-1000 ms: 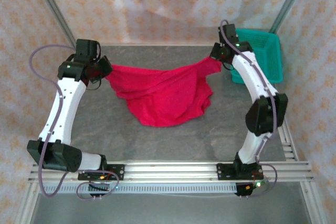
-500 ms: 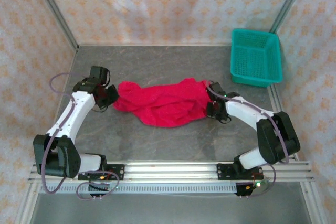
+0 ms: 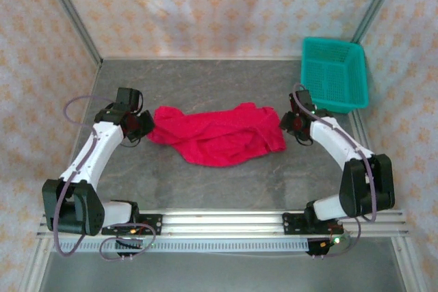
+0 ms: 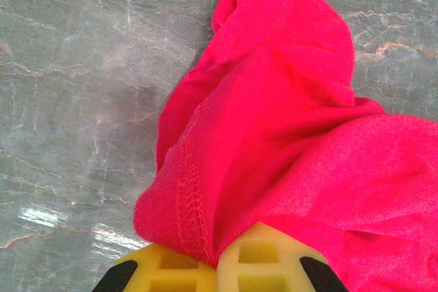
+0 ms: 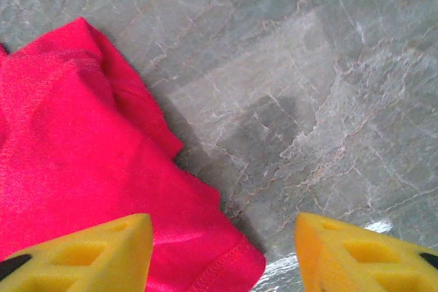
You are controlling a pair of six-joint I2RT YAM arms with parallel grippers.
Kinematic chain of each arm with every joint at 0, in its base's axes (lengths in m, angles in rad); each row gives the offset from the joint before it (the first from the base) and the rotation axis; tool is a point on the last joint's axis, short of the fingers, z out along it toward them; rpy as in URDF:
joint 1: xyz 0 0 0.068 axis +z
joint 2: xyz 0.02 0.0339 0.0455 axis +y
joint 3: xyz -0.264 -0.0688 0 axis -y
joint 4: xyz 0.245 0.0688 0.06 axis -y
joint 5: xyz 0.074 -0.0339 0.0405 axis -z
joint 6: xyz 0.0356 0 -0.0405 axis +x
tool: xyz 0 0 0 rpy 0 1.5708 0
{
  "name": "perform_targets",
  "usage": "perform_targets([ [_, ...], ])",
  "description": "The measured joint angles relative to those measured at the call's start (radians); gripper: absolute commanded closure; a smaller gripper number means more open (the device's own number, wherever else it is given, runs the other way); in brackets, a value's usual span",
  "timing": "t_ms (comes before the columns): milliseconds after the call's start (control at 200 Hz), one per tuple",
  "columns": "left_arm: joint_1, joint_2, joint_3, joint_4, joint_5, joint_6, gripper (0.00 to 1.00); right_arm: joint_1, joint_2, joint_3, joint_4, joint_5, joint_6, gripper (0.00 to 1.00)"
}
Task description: Fold the inside-out t-shirt
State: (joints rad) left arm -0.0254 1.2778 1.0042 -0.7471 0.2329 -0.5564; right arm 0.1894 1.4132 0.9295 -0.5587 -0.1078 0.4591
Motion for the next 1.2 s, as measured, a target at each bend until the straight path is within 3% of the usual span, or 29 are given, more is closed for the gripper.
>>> perform_targets([
  [170,0.000,0.000,0.000,0.001,0.004,0.000,1.00,-0.023,0.000,-0.108,0.054,-0.084,0.058,0.55],
  [510,0.000,0.000,0.000,0.002,0.019,0.000,1.00,-0.068,0.066,-0.212,0.228,-0.226,0.179,0.53],
  [956,0.000,0.000,-0.020,0.014,0.023,-0.003,1.00,-0.047,-0.001,-0.297,0.322,-0.230,0.293,0.51],
  [1036,0.000,0.000,-0.020,0.017,0.024,-0.003,1.00,-0.041,0.000,-0.299,0.325,-0.217,0.306,0.59],
  [1201,0.000,0.000,-0.020,0.019,0.025,-0.003,1.00,-0.040,0.011,-0.301,0.296,-0.174,0.316,0.95],
])
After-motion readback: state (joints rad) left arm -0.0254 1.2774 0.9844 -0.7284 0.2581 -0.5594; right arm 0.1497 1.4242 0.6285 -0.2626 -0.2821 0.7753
